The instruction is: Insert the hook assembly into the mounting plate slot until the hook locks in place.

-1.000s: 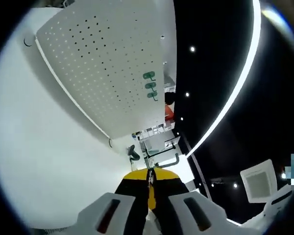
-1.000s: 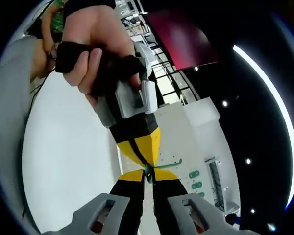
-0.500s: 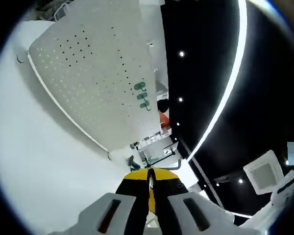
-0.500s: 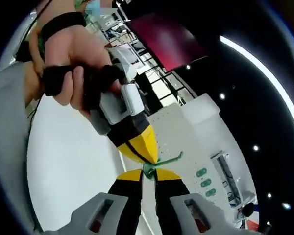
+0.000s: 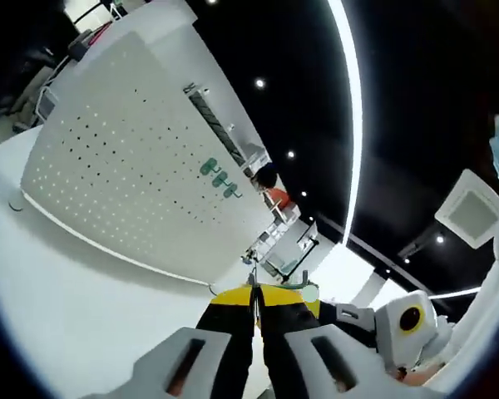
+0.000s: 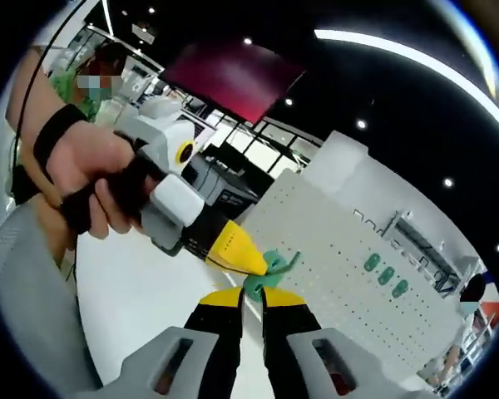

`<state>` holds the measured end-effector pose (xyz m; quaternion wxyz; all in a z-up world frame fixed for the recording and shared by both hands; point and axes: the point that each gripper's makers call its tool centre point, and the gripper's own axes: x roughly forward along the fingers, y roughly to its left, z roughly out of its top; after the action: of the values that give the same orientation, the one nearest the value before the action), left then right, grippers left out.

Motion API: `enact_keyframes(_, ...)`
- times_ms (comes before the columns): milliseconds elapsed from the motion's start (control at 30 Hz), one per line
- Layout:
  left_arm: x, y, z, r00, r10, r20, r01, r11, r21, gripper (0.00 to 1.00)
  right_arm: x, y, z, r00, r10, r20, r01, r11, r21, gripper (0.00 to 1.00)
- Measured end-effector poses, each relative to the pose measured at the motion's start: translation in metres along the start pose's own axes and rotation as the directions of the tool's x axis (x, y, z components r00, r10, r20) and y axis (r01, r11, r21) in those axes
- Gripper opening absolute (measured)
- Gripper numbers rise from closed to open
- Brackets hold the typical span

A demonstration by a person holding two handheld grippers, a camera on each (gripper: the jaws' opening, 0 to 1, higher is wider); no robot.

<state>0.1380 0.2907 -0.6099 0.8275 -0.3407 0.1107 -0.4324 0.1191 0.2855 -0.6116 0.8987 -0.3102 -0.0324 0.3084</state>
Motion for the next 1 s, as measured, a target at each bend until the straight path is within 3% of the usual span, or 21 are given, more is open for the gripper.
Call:
enact_keyframes(133, -0.002, 0.0, 0.001, 1.0, 0.007, 0.001, -0.007, 0.999, 0.04, 0.01, -0.001, -0.007, 0.002, 1.0, -0.019, 0.018, 0.017, 0.994, 0.105, 0.07)
enact_keyframes(200, -0.005, 0.008, 0.004, 0.999, 0.052, 0.011, -0.053, 0.992, 0.118, 0.01, -0.002, -0.01, 0.006, 0.999, -0.026, 0.041, 0.019, 0.986, 0.163, 0.07)
enact_keyframes(300, -0.005, 0.006, 0.001, 0.998, 0.054, -0.019, -0.049, 0.983, 0.176, 0.01, -0.002, -0.011, 0.004, 0.999, -0.024, 0.033, 0.015, 0.973, 0.23, 0.06)
enact_keyframes(367, -0.006, 0.008, 0.0, 0.996, 0.079, -0.033, -0.068, 0.963, 0.26, 0.01, -0.001, -0.008, 0.008, 0.999, -0.002, 0.053, -0.012, 0.962, 0.274, 0.06)
enact_keyframes(500, -0.007, 0.006, 0.001, 0.996, 0.08, -0.032, -0.066, 0.945, 0.32, 0.01, 0.002, -0.005, 0.005, 0.999, 0.005, 0.035, -0.014, 0.964, 0.265, 0.06)
enact_keyframes(600, -0.01, 0.006, 0.0, 0.995, 0.093, -0.045, -0.069, 0.919, 0.388, 0.01, 0.001, -0.002, 0.002, 0.999, 0.027, 0.033, -0.038, 0.916, 0.398, 0.03)
enact_keyframes(667, -0.011, 0.005, 0.001, 0.994, 0.095, -0.047, -0.064, 0.894, 0.443, 0.01, 0.002, -0.002, 0.001, 0.999, 0.035, 0.033, -0.045, 0.921, 0.388, 0.03)
enact_keyframes(733, -0.012, 0.004, 0.0, 0.994, 0.093, -0.051, -0.061, 0.894, 0.445, 0.01, 0.003, 0.0, 0.001, 0.999, 0.044, 0.031, -0.052, 0.918, 0.392, 0.03)
enact_keyframes(767, -0.013, 0.004, 0.001, 0.994, 0.097, -0.049, -0.063, 0.884, 0.464, 0.01, 0.003, 0.001, 0.001, 0.998, 0.049, 0.032, -0.057, 0.912, 0.406, 0.03)
enact_keyframes(833, -0.014, 0.003, 0.001, 0.993, 0.103, -0.049, -0.064, 0.861, 0.505, 0.01, 0.003, 0.004, 0.001, 0.997, 0.066, 0.048, -0.081, 0.869, 0.489, 0.02)
enact_keyframes(867, -0.015, 0.001, 0.002, 0.994, 0.102, -0.045, -0.064, 0.848, 0.526, 0.01, 0.003, 0.003, 0.001, 0.996, 0.069, 0.064, -0.093, 0.824, 0.558, 0.02)
enact_keyframes(933, -0.015, 0.0, 0.0, 0.993, 0.102, -0.052, -0.059, 0.849, 0.526, 0.02, 0.003, 0.002, 0.001, 0.995, 0.07, 0.077, -0.103, 0.763, 0.638, 0.02)
enact_keyframes(967, -0.015, -0.001, -0.001, 0.993, 0.101, -0.055, -0.057, 0.848, 0.528, 0.01, 0.003, 0.002, 0.001, 0.994, 0.07, 0.082, -0.107, 0.739, 0.665, 0.02)
enact_keyframes(1000, -0.015, -0.002, -0.002, 0.993, 0.099, -0.06, -0.051, 0.84, 0.54, 0.02, 0.002, 0.002, -0.001, 0.994, 0.073, 0.079, -0.107, 0.733, 0.672, 0.02)
